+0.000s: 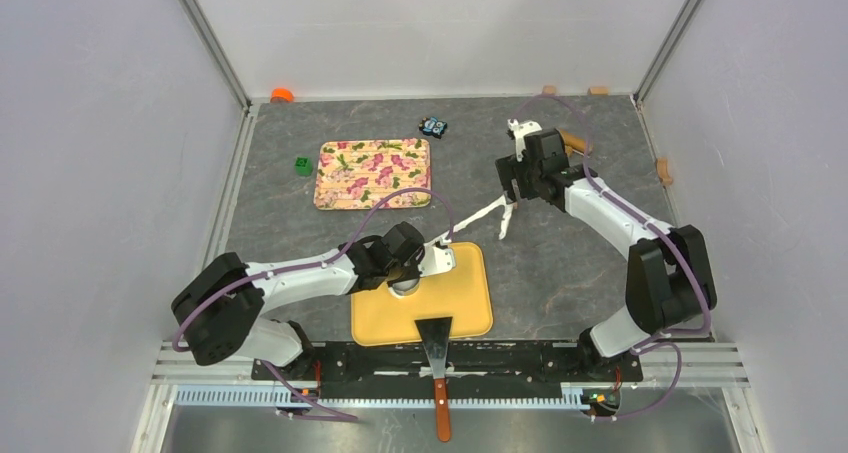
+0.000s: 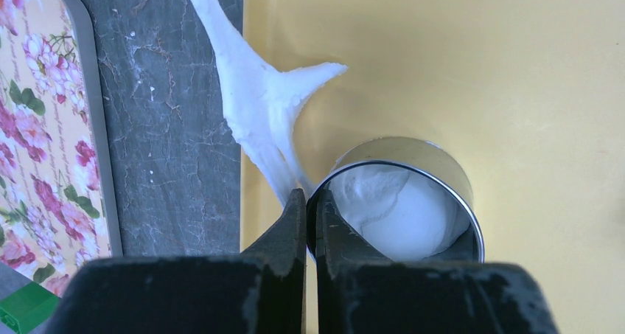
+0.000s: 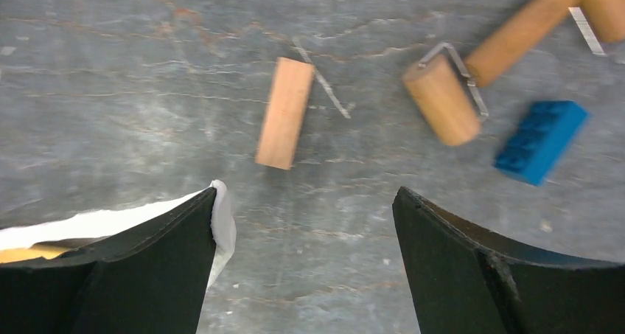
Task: Roll out the dumpling wrappers from the dough
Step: Remove the dumpling wrapper from the work surface.
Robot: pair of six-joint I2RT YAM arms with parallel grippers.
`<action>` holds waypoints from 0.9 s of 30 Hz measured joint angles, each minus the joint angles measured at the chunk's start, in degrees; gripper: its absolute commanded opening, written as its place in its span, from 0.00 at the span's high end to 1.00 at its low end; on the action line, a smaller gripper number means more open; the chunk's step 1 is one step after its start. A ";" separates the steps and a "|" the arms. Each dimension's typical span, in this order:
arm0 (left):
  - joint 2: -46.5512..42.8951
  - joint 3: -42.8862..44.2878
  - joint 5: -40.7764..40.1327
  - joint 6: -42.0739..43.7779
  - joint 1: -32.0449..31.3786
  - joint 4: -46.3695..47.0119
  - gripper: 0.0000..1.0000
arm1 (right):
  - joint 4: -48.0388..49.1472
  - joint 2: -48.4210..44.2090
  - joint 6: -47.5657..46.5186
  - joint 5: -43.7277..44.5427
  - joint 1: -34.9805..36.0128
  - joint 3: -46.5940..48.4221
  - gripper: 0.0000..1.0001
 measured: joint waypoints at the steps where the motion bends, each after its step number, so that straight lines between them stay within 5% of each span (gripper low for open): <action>1: 0.00 0.00 -0.02 -0.02 0.00 0.00 0.98 | -0.52 0.02 -0.70 2.67 0.85 0.00 0.10; 5: 0.00 0.00 0.00 0.00 0.00 0.00 0.98 | -1.01 0.42 -3.48 8.28 2.95 0.11 0.10; 12: 0.00 0.00 -0.07 0.00 0.00 -0.11 0.98 | 10.64 0.94 2.01 -22.14 3.26 -2.34 0.13; 17: -0.02 0.31 -0.07 -0.02 0.00 -0.63 0.93 | 23.65 0.92 11.39 -33.64 4.83 -8.31 0.14; 27: -0.04 3.08 1.46 0.35 0.00 -8.07 0.64 | 24.70 -1.60 14.21 -24.98 10.21 -12.04 0.14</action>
